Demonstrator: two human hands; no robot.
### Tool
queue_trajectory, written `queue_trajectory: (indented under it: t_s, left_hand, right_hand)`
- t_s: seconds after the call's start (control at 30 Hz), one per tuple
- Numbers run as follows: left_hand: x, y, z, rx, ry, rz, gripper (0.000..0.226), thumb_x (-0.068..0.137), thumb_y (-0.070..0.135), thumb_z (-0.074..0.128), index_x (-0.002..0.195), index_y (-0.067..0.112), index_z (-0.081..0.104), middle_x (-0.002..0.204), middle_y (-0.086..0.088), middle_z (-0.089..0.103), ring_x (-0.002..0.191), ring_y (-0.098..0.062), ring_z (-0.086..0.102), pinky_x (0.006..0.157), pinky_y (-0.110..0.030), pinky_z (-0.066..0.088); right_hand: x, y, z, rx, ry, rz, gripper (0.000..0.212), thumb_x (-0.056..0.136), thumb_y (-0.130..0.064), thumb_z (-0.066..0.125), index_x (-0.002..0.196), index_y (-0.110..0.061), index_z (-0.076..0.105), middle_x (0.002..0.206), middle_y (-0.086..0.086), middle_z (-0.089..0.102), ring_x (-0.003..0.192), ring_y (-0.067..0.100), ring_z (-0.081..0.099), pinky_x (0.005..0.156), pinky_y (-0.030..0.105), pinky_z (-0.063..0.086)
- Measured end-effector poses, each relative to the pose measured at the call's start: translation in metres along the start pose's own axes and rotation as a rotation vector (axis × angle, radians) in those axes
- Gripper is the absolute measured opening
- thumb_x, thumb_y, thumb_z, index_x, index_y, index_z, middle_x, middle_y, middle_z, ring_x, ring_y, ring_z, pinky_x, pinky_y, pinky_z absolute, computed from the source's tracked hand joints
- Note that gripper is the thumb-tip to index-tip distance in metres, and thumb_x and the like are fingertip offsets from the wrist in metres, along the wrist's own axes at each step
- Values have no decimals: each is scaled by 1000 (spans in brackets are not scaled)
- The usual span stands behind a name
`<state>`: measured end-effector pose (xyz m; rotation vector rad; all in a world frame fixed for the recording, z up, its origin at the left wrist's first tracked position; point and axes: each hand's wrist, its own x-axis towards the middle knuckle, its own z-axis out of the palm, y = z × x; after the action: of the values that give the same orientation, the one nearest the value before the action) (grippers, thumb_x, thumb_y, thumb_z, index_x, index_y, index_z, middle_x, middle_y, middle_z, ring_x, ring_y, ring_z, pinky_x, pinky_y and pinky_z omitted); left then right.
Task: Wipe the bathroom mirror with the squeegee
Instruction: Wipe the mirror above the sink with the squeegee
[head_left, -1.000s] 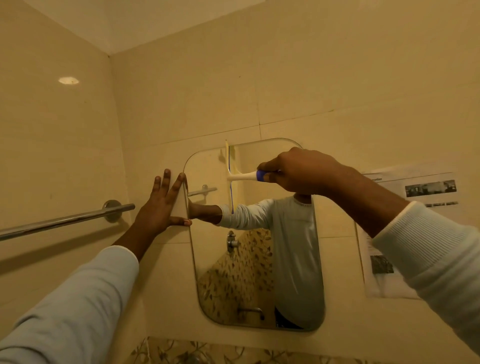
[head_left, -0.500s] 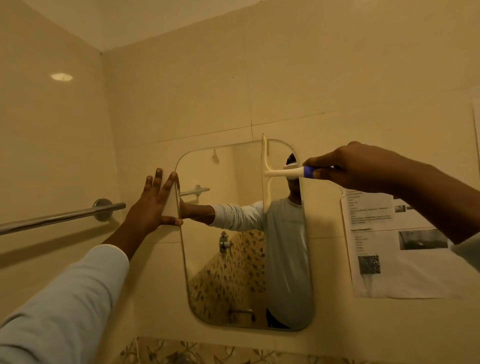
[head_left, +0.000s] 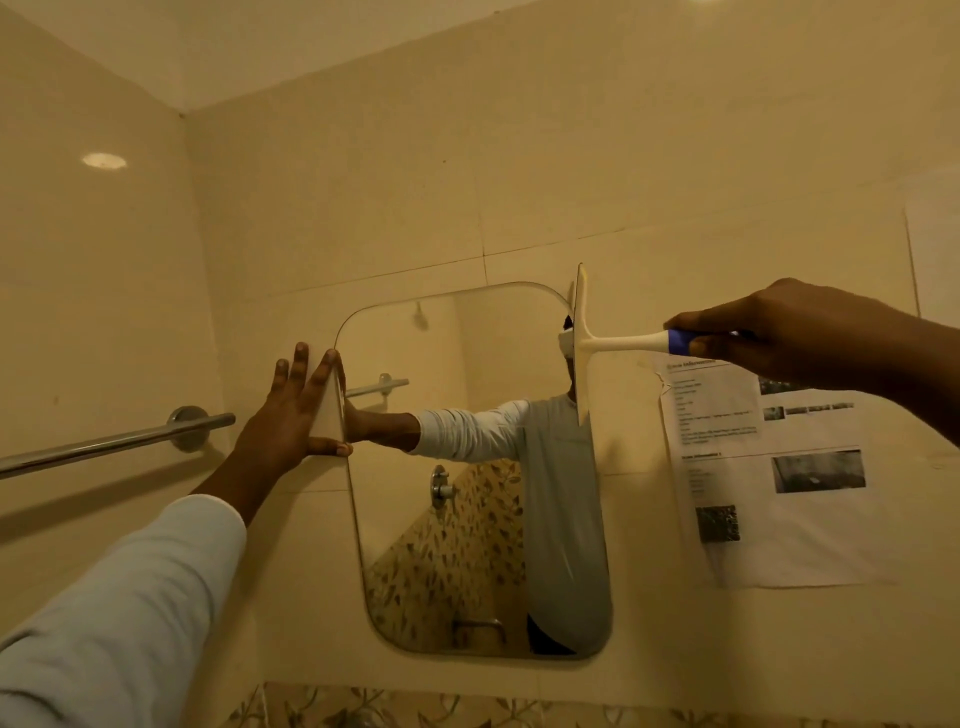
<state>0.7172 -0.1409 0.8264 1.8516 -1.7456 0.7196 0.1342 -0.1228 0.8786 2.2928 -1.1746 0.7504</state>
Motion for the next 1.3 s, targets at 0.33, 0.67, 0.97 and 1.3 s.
queue_trajectory:
  t_s: [0.33, 0.67, 0.97, 1.3]
  left_hand:
    - [-1, 3, 1, 13, 20, -18, 155, 59, 53, 94, 155, 42, -27, 165, 2, -37, 156, -39, -17, 116, -66, 32]
    - [-5, 9, -4, -1, 26, -31, 147, 65, 43, 94, 161, 38, -17, 169, 1, -29, 157, -39, -13, 116, -62, 34]
    - [-5, 8, 0, 13, 52, -28, 143, 71, 42, 91, 157, 42, -23, 168, 2, -31, 157, -37, -15, 116, -59, 36]
    - [-3, 5, 1, 30, 27, -21, 146, 67, 48, 92, 159, 38, -21, 167, 1, -33, 157, -39, -15, 115, -63, 36]
  right_hand:
    - [-2, -32, 12, 106, 188, -137, 62, 89, -69, 31, 143, -48, 51, 54, -11, 55, 47, 8, 57, 39, 15, 35]
    - [54, -208, 150, 196, 42, -453, 37, 108, -44, 41, 143, -40, 50, 93, -13, 61, 61, -3, 42, 56, 18, 42]
    - [74, -254, 192, 147, 38, -410, 34, 105, -34, 54, 139, -30, 52, 84, -5, 62, 66, 11, 56, 51, 22, 34]
    - [66, -258, 193, 90, -16, -330, 39, 104, -29, 56, 142, -26, 50, 82, -4, 55, 66, 14, 54, 51, 26, 35]
